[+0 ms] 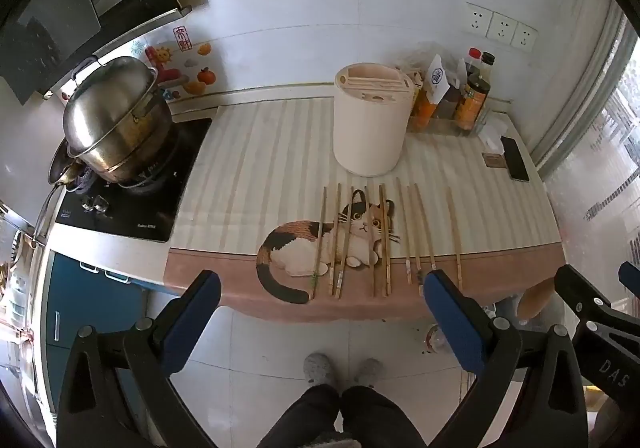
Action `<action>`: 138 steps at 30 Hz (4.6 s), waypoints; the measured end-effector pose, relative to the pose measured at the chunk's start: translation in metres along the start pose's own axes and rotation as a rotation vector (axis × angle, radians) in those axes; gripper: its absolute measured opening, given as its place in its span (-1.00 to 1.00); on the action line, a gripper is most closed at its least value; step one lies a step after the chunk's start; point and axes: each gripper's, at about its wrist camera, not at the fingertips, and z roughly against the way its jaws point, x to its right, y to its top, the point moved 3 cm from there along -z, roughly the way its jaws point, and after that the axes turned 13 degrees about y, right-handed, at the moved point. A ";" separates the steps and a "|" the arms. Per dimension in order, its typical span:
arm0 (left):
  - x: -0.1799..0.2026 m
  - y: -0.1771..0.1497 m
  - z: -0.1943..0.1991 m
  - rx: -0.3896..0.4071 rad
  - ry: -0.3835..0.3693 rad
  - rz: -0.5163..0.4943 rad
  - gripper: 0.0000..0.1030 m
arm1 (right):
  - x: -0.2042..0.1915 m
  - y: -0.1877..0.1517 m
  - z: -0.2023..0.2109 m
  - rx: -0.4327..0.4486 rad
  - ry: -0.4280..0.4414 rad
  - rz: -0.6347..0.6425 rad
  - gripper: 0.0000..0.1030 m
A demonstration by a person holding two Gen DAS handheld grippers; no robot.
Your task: Organize utensils
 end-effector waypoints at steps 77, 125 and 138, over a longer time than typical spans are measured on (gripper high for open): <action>0.007 0.005 -0.001 -0.009 -0.028 0.019 1.00 | -0.001 0.015 -0.002 0.007 -0.014 0.023 1.00; 0.049 0.028 -0.320 -0.369 -0.016 -0.064 0.08 | 0.046 0.038 -0.249 -0.174 0.046 -0.137 0.12; 0.090 0.020 -0.367 -0.471 -0.012 -0.091 -0.38 | 0.045 0.050 -0.373 -0.422 0.123 -0.056 0.07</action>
